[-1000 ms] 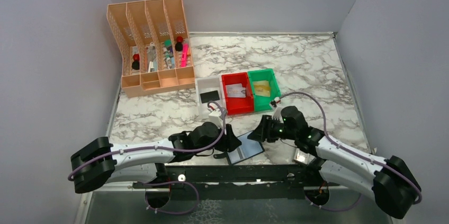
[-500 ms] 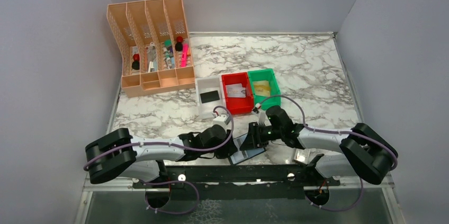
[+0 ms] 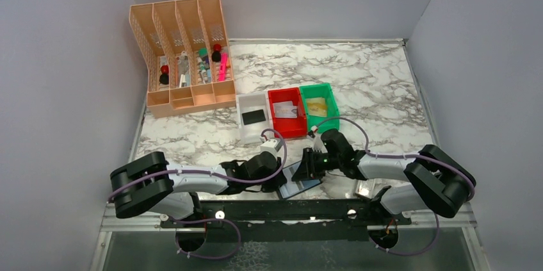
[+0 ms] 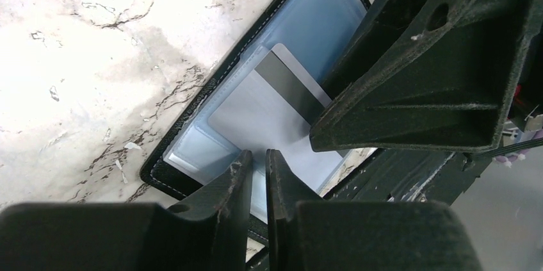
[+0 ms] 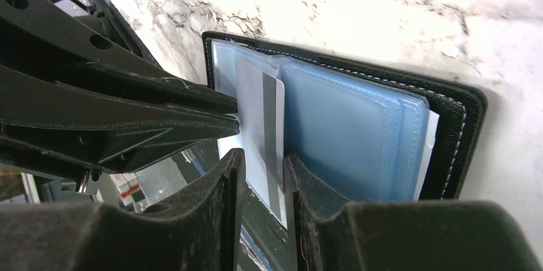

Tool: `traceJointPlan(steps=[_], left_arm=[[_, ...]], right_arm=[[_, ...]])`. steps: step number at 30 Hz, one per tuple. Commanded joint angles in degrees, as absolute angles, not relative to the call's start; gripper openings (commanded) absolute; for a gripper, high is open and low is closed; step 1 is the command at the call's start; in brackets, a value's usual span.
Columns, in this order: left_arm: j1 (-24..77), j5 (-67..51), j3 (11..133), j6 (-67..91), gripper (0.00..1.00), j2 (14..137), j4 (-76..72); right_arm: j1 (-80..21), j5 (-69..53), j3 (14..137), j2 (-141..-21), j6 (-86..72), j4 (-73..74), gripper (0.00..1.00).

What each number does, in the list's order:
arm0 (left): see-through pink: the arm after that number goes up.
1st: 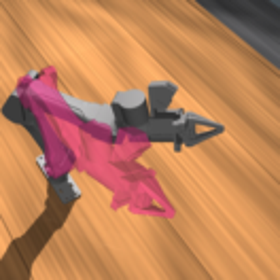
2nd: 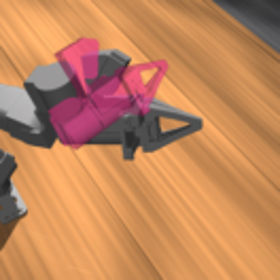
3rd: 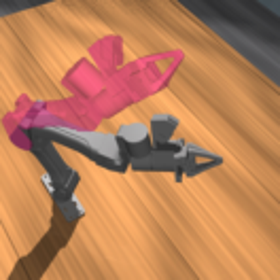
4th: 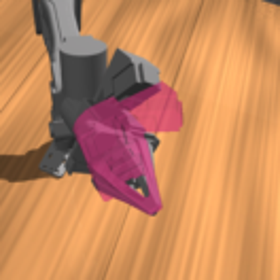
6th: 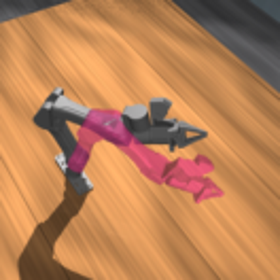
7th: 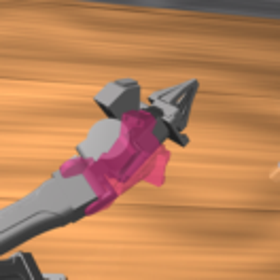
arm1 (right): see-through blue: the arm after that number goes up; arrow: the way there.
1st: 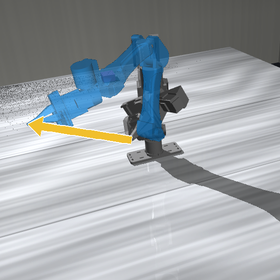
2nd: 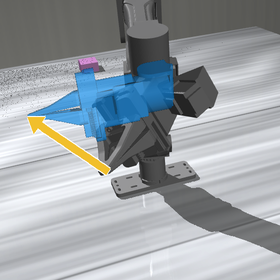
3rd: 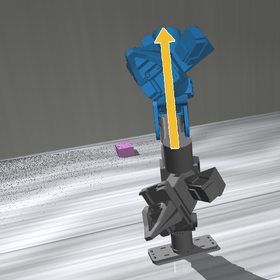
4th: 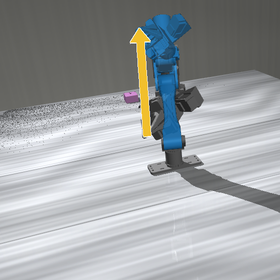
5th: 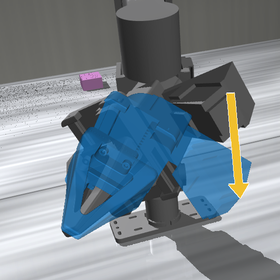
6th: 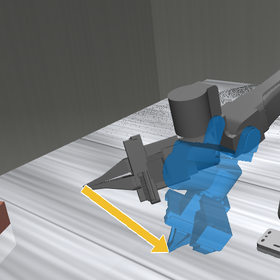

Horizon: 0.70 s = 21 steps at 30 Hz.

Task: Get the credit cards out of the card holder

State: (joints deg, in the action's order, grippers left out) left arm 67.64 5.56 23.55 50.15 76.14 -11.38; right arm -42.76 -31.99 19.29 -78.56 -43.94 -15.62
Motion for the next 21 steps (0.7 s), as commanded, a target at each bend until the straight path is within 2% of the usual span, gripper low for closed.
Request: traceJointPlan(steps=[1,3,5,9,12,15,19,21], left_arm=[[69.1,5.5,22.8,51.0,0.16,79.4,-7.8],[69.2,6.6,22.4,51.6,0.15,79.4,-7.0],[69.2,7.1,22.1,51.8,0.13,79.6,-6.3],[69.2,7.4,21.5,52.2,0.10,80.0,-5.9],[69.2,7.9,21.0,52.5,0.08,80.4,-5.5],[69.2,7.8,20.8,52.5,0.06,80.4,-5.2],[69.3,8.3,20.8,52.5,0.05,80.0,-4.0],[69.3,8.5,20.8,52.5,0.04,79.9,-3.7]], right_arm=[[-43.0,-29.3,17.6,-75.8,-46.5,-18.0,0.32],[-42.8,-29.2,18.0,-74.5,-45.9,-16.5,0.31],[-42.4,-29.9,17.9,-73.3,-45.7,-16.4,0.24],[-41.9,-32.9,17.4,-73.0,-47.0,-18.3,0.19],[-41.8,-33.7,16.8,-73.6,-48.3,-19.4,0.31],[-41.3,-34.1,15.9,-73.9,-48.9,-20.3,0.32],[-39.9,-34.7,14.6,-73.0,-49.8,-21.3,0.25],[-38.8,-36.7,13.7,-72.7,-50.6,-23.4,0.17]])
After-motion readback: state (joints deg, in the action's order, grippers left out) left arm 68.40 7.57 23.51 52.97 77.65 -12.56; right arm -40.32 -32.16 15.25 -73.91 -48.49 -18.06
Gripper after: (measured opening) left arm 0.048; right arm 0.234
